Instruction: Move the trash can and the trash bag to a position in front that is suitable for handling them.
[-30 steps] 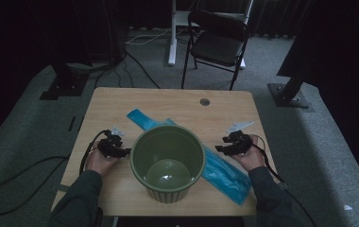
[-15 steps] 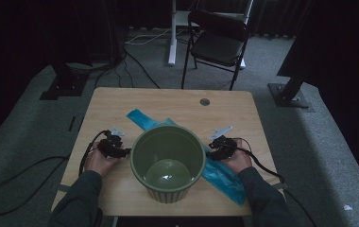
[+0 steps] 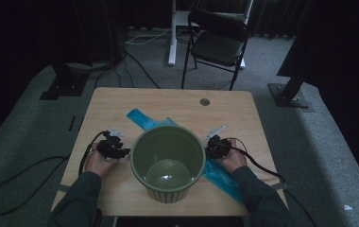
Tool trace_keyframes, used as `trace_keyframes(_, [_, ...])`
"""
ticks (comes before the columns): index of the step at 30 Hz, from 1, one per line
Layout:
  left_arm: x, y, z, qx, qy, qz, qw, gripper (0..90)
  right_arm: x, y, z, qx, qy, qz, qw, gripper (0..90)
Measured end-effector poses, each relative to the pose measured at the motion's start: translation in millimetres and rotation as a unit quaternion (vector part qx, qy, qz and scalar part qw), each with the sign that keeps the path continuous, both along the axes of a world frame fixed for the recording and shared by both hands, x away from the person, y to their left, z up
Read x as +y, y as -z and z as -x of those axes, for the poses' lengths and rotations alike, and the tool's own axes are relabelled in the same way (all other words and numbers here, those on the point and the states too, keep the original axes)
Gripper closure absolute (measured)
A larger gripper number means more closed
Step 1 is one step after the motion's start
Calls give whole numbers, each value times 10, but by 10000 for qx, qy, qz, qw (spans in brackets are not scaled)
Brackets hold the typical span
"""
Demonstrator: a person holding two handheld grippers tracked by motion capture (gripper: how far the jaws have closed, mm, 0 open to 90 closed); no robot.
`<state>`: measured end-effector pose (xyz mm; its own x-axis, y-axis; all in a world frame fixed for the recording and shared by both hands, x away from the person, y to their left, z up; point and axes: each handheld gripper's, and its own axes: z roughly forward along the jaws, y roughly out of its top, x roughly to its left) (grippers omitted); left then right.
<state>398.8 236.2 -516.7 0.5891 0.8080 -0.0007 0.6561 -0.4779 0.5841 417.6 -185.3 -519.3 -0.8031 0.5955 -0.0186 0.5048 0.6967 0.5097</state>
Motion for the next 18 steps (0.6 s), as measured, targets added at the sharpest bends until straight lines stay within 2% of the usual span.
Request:
trace_keyframes(4, [4, -33, 25, -42, 23, 70, 10000, 525, -41, -9, -40, -113, 313, 207, 9992, 859])
trace_keyframes(5, [5, -43, 33, -52, 30, 103, 9999, 525, -41, -9, -40, -113, 313, 207, 9992, 859])
trace_keyframes(7, [7, -69, 51, -88, 49, 187, 9998, 525, -85, -4, -61, -95, 490, 143, 9987, 866])
trace_keyframes(8, [2, -98, 74, -123, 91, 261, 9995, 523, -145, 0, -86, -90, 691, 111, 9975, 870])
trace_keyframes(9, [2, -98, 74, -123, 91, 261, 9995, 522, -145, 0, -86, -90, 691, 111, 9975, 870])
trace_keyframes(10, [-4, -111, 86, -141, 112, 291, 9994, 522, -215, 2, -112, -71, 888, 77, 9960, 871])
trace_keyframes(11, [-12, -122, 98, -162, 143, 309, 9993, 522, -215, 2, -112, -71, 888, 77, 9960, 871])
trace_keyframes(16, [-65, -170, 161, -213, 317, 374, 9986, 514, -356, -2, -146, -128, 1273, 66, 9918, 883])
trace_keyframes(18, [-72, -182, 176, -221, 361, 382, 9984, 512, -366, -13, -144, -148, 1282, 52, 9916, 883])
